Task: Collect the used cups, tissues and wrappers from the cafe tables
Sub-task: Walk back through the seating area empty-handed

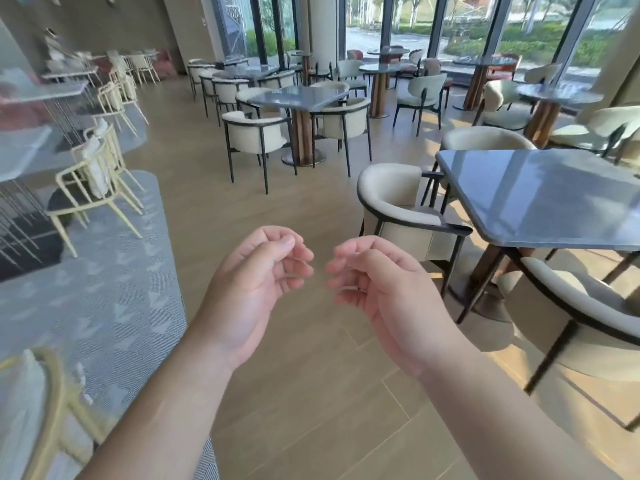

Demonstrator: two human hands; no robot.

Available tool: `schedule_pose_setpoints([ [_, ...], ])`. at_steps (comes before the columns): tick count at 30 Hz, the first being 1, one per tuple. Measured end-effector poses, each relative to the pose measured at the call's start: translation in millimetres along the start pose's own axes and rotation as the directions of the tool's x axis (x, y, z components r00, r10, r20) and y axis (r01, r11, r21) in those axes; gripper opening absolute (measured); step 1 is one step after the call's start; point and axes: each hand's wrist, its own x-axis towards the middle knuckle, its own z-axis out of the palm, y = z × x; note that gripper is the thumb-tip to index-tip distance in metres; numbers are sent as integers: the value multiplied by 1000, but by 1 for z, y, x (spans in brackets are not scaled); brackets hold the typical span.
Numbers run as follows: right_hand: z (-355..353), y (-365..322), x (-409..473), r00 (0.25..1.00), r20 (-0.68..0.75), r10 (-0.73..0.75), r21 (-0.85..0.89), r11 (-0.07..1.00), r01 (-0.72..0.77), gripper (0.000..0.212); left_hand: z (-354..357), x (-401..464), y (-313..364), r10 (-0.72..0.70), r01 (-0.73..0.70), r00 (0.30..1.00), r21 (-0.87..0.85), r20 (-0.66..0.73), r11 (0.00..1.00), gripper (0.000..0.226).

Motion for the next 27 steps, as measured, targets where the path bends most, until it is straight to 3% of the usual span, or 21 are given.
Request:
schedule_pose_setpoints([
  [7, 25, 32, 136, 998, 61, 27, -56, 998, -24, 16, -66, 124, -28, 9, -10, 1000, -29, -23, 1000, 11],
  [17, 69, 50, 360, 1000, -4, 14, -80, 997, -14, 14, -173, 337, -41, -19, 19, 999, -20, -28, 1000, 10],
  [27, 76, 72, 519, 1000, 8, 13, -70, 997, -12, 15, -222, 484, -63, -60, 61, 998, 12, -31, 998, 12],
])
